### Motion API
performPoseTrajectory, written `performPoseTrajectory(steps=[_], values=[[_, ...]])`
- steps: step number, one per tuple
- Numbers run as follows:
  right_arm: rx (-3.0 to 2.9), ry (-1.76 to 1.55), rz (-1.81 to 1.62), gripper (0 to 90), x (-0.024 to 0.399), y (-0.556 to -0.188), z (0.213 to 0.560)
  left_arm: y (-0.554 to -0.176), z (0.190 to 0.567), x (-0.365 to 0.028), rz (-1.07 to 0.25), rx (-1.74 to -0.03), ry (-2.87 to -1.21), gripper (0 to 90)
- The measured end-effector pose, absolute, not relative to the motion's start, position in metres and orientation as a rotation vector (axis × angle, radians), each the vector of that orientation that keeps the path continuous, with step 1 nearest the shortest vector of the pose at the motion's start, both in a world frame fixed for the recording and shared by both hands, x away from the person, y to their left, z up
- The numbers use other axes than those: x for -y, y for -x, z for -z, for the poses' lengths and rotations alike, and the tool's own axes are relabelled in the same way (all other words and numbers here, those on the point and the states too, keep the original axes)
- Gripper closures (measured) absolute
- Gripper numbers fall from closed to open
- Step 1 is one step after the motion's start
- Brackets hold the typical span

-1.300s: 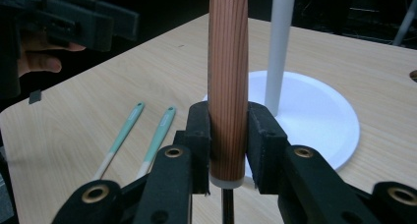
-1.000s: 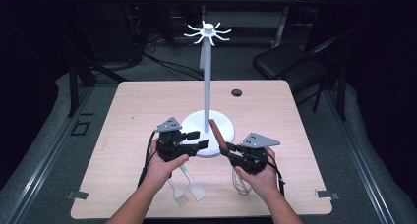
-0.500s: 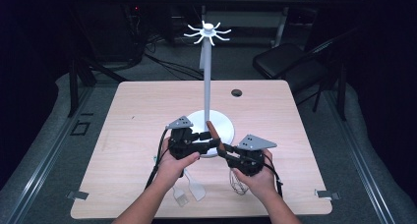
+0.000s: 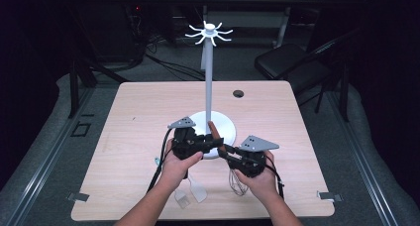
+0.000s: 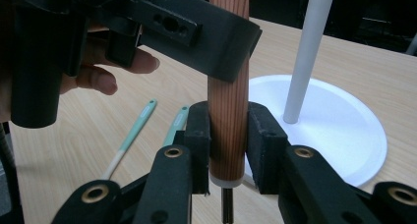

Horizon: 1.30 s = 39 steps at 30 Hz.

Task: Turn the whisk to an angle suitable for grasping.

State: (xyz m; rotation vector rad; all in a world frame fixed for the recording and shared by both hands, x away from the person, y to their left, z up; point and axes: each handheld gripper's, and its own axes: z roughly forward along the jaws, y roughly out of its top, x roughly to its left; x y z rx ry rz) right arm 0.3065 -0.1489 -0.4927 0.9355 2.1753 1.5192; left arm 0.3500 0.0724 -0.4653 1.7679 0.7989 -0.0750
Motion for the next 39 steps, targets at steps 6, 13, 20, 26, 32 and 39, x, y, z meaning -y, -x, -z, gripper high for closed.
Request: performPoseTrajectory(steps=[6, 13, 20, 26, 32, 39], values=[[-2.184, -0.949, -1.553, 72.6, 0.152, -0.307, 0.491, -0.349, 0.462, -0.070, 0.068, -0.782, -1.779, 65.3], [-2.215, -1.005, -1.563, 71.2, 0.161, -0.304, 0.496, -0.348, 0.460, -0.069, 0.067, -0.775, -1.782, 67.9], [-2.258, -1.001, -1.504, 73.2, 0.158, -0.304, 0.503, -0.348, 0.456, -0.068, 0.052, -0.769, -1.784, 68.7], [-2.287, -0.988, -1.543, 74.0, 0.161, -0.308, 0.503, -0.348, 0.456, -0.069, 0.056, -0.768, -1.774, 68.5], [-2.299, -0.974, -1.549, 74.1, 0.160, -0.310, 0.504, -0.351, 0.463, -0.067, 0.084, -0.767, -1.792, 66.4], [-2.282, -0.969, -1.593, 74.1, 0.158, -0.311, 0.501, -0.348, 0.467, -0.063, 0.100, -0.743, -1.800, 68.4]])
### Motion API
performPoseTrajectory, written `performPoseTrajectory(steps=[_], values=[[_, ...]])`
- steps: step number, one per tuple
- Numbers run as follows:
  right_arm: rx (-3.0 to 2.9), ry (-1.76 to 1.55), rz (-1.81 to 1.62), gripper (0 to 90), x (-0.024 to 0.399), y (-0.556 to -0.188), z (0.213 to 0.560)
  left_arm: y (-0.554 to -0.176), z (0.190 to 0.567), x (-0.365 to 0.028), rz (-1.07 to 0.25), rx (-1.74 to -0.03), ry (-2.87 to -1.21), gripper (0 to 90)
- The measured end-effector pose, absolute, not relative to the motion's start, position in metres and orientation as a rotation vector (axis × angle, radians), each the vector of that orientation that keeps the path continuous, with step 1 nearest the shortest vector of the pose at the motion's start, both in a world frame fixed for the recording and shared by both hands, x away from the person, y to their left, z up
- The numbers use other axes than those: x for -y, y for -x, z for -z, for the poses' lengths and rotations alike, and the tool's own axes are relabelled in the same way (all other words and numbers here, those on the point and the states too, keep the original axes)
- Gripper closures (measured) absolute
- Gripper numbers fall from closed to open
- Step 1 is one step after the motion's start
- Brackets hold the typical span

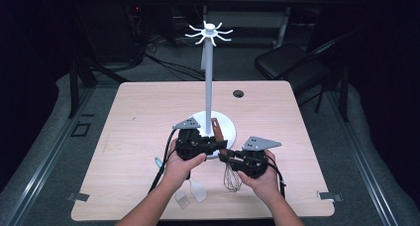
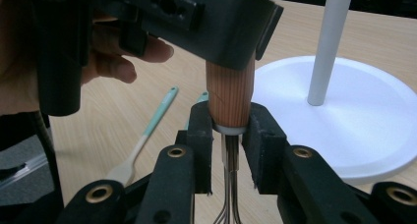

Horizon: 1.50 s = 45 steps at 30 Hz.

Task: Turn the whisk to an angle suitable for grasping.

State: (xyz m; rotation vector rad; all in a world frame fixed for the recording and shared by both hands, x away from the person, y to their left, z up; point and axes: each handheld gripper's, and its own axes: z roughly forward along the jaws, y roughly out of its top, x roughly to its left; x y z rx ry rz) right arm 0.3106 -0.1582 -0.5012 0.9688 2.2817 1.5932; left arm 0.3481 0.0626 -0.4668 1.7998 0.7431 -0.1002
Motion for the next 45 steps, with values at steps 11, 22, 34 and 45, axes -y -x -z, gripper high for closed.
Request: performPoseTrajectory(steps=[11, 22, 34, 45], values=[[-2.286, -0.996, -1.716, 73.8, 0.163, -0.314, 0.500, -0.343, 0.457, -0.061, 0.046, -0.697, -1.821, 70.4], [-2.239, -0.990, -1.768, 70.7, 0.165, -0.311, 0.492, -0.338, 0.441, -0.059, -0.015, -0.676, -1.862, 70.7], [-2.219, -0.975, -1.740, 67.5, 0.170, -0.307, 0.486, -0.341, 0.431, -0.063, -0.066, -0.686, -1.892, 70.8], [-2.188, -1.006, -1.622, 66.5, 0.184, -0.306, 0.486, -0.351, 0.399, -0.074, -0.142, -0.683, -1.925, 70.8]])
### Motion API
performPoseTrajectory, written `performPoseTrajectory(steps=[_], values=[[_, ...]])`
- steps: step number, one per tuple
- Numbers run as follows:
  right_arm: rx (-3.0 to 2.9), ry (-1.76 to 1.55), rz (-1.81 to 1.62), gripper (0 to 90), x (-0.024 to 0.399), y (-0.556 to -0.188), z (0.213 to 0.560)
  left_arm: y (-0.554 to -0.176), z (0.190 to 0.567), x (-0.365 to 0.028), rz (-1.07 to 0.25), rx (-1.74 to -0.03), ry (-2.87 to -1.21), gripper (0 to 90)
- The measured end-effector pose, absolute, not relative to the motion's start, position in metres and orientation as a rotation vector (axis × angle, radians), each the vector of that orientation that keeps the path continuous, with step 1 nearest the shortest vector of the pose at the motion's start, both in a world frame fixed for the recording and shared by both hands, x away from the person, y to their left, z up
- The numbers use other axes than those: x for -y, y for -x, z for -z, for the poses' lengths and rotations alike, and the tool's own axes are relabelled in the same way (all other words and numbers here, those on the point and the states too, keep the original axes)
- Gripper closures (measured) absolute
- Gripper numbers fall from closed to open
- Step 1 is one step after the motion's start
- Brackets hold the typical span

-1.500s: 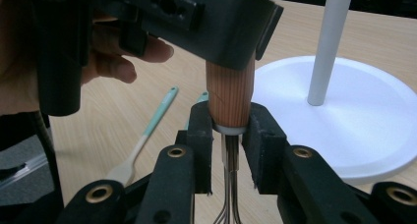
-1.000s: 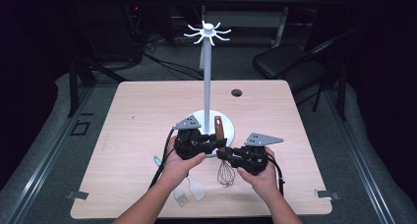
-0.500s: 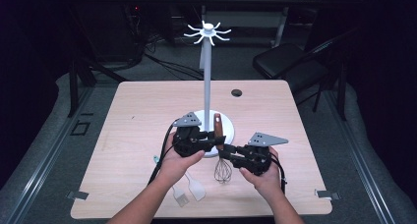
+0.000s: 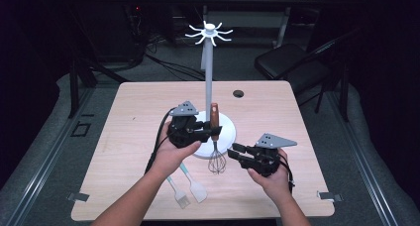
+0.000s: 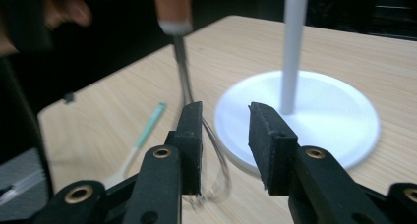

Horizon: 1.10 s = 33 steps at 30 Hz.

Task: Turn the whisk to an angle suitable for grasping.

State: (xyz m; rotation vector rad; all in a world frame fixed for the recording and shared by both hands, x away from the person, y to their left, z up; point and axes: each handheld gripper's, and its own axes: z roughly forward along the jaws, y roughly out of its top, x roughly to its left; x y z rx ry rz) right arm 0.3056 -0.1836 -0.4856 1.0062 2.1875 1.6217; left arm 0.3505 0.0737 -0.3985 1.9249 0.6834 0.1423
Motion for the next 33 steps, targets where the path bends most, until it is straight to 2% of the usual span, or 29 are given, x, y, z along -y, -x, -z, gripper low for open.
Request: performPoseTrajectory(steps=[10, 33], values=[[-2.211, -1.124, -1.432, 67.2, 0.187, -0.313, 0.503, -0.360, 0.373, -0.081, -0.158, -0.684, -1.925, 70.8], [-2.188, -1.175, -1.448, 67.4, 0.195, -0.316, 0.509, -0.382, 0.299, -0.072, -0.252, -0.655, -1.906, 70.8]])
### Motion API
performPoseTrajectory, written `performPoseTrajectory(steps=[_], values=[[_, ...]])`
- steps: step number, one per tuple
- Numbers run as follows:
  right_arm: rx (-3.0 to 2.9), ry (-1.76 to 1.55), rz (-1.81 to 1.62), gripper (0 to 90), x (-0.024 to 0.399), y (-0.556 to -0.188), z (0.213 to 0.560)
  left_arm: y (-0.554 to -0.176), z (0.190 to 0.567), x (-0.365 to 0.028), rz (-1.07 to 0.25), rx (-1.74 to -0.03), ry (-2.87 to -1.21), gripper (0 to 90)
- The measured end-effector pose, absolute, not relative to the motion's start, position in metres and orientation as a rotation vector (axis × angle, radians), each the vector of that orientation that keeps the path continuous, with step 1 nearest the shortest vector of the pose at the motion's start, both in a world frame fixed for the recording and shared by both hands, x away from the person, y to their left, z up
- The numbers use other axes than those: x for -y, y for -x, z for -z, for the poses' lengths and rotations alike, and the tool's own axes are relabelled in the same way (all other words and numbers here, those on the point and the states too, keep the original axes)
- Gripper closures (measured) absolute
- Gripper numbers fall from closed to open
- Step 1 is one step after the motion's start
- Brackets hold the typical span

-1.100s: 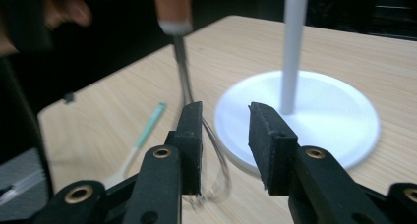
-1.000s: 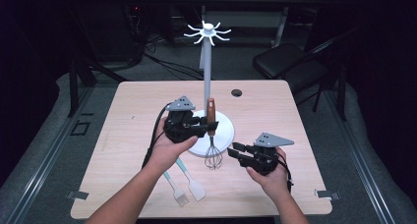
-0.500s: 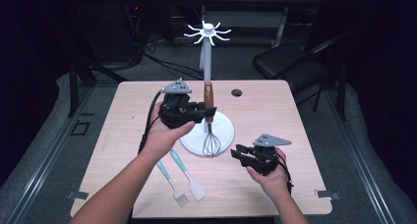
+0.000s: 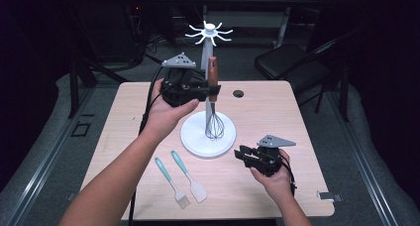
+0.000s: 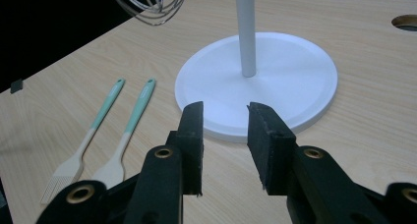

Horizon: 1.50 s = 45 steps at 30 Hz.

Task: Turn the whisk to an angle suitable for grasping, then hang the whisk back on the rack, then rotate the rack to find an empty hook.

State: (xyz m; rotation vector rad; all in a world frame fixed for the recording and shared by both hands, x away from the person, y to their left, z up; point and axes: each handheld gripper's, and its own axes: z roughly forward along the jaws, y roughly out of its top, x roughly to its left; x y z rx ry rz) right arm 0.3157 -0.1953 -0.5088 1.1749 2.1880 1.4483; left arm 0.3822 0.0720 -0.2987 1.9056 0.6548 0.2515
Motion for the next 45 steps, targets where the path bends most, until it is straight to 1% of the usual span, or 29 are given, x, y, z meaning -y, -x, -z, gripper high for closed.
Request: performPoseTrajectory(steps=[25, 34, 45], values=[[-2.182, -1.185, -1.459, 67.4, 0.197, -0.317, 0.510, -0.407, 0.280, -0.059, -0.284, -0.682, -1.925, 70.8], [-2.185, -1.182, -1.461, 67.5, 0.197, -0.318, 0.510, -0.411, 0.281, -0.060, -0.328, -0.720, -1.925, 70.8], [-2.188, -1.181, -1.461, 67.6, 0.197, -0.318, 0.510, -0.419, 0.288, -0.061, -0.349, -0.779, -1.913, 70.8]])
